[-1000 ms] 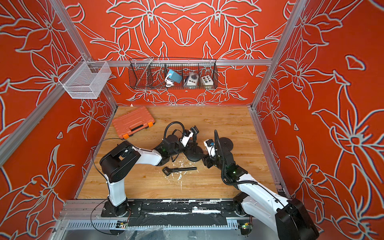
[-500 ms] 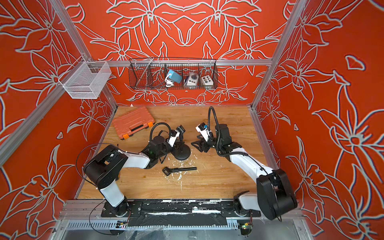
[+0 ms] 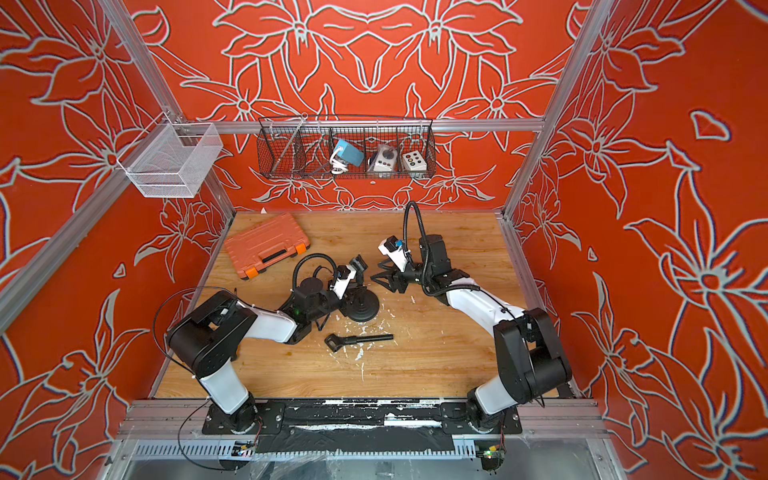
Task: Assemble a microphone stand
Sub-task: Screw the microphone stand pole into the microphone stand base.
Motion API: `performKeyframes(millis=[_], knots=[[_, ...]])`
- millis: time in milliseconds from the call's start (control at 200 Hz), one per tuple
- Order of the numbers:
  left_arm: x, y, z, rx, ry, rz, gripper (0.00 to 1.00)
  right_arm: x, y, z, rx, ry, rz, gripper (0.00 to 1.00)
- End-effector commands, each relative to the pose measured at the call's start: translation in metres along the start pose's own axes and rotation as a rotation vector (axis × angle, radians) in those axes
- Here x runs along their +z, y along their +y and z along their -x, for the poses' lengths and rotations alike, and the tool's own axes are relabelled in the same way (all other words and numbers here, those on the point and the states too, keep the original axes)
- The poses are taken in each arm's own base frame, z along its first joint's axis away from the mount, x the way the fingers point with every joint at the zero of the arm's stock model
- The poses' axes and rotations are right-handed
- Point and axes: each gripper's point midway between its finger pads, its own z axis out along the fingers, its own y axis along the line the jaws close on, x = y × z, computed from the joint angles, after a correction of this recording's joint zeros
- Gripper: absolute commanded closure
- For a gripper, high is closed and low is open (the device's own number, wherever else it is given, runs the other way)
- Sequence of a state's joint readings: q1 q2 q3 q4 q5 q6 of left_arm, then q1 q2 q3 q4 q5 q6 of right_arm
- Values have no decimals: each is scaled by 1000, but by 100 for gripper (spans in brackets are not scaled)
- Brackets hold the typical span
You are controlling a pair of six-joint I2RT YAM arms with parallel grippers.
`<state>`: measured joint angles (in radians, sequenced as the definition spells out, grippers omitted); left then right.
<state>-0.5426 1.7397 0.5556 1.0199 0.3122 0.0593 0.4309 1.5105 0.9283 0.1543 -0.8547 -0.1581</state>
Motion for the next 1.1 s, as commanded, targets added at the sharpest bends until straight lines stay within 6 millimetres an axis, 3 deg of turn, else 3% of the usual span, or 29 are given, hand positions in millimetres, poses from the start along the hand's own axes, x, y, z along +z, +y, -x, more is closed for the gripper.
performKeyframes(millis=[0,205,671,816,946,1096], knots=[[-6,-9,-42,15,108,-23,100,12,0,3,-32,-13,-20,45],[-5,-13,-44,47,112,-7,100,21,4,2,-34,-45,-19,45],[-1,-13,-46,58,127,14,100,46,5,-1,-22,-77,-26,54],[-1,-11,-49,54,135,27,100,49,3,-2,-28,-99,-63,71],[0,-9,-49,33,141,39,99,42,2,-11,-45,-121,-127,100],[0,-9,-47,22,132,43,89,39,4,-29,-66,-91,-205,100]])
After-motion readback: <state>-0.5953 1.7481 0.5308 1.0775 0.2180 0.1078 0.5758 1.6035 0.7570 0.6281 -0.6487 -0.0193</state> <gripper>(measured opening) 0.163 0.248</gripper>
